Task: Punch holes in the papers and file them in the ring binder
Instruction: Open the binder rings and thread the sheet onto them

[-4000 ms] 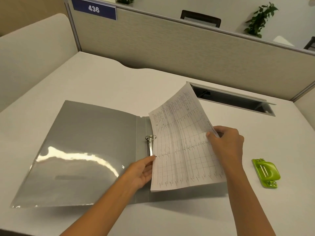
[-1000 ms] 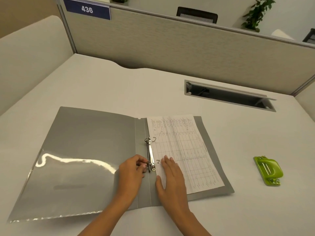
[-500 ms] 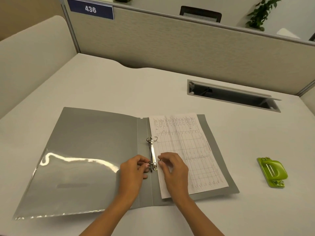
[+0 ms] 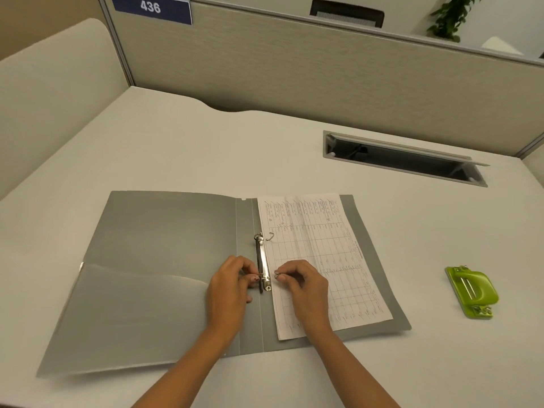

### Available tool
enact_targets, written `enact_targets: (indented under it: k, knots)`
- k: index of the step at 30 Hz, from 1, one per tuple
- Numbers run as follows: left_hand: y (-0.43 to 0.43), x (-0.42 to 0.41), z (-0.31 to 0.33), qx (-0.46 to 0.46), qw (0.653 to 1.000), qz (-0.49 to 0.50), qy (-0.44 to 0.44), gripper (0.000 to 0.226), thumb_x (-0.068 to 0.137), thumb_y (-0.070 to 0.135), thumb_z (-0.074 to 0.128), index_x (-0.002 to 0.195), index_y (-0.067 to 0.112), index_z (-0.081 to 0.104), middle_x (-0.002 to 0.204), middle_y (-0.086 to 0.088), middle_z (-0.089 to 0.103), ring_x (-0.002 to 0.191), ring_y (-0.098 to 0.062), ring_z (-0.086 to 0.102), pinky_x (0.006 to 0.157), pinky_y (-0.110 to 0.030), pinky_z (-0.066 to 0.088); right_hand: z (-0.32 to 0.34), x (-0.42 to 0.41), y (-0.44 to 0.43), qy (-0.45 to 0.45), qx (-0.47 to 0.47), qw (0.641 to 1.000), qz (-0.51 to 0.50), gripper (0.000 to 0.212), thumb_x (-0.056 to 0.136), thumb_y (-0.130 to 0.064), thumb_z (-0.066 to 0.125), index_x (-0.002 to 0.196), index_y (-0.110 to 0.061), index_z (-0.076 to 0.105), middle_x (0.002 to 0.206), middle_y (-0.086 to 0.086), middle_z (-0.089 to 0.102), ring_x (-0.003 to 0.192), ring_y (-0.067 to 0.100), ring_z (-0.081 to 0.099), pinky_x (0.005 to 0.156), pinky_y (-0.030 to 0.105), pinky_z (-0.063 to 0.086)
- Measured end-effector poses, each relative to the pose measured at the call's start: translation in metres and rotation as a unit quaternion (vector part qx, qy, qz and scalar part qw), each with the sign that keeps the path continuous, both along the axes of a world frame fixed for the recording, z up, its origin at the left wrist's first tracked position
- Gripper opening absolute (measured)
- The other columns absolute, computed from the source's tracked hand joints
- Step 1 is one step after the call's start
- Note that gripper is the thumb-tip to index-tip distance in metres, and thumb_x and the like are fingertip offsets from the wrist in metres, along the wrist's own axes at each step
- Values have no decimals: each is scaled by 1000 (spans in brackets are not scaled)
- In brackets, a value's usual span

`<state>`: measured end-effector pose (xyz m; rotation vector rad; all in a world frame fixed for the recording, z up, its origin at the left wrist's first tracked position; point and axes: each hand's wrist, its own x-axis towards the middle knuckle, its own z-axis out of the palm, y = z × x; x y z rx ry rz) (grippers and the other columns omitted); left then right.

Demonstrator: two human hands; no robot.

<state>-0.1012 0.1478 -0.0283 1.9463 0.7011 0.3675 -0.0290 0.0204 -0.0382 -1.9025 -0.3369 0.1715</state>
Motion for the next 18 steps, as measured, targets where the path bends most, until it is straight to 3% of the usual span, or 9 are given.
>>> enact_targets:
  k: [12,18]
  knots:
    - [3,5,1,4,1000,17,19,23,82,9,68,73,31,68,77,23,68,64,3,66,53,-35,58,-4,-3,7,-17,-5,999,-37,18,78,9,66,75,-9,69,76,-4,68,78,8,64,68,11,49]
    - [1,8,1,51,998,10,30,21,82,13,69,73,32,67,73,20,68,60,0,63,56,-36,56,-7,-2,9,-29,-24,999,-30,20,78,10,64,75,-10,67,74,-6,66,75,10,64,67,19,54]
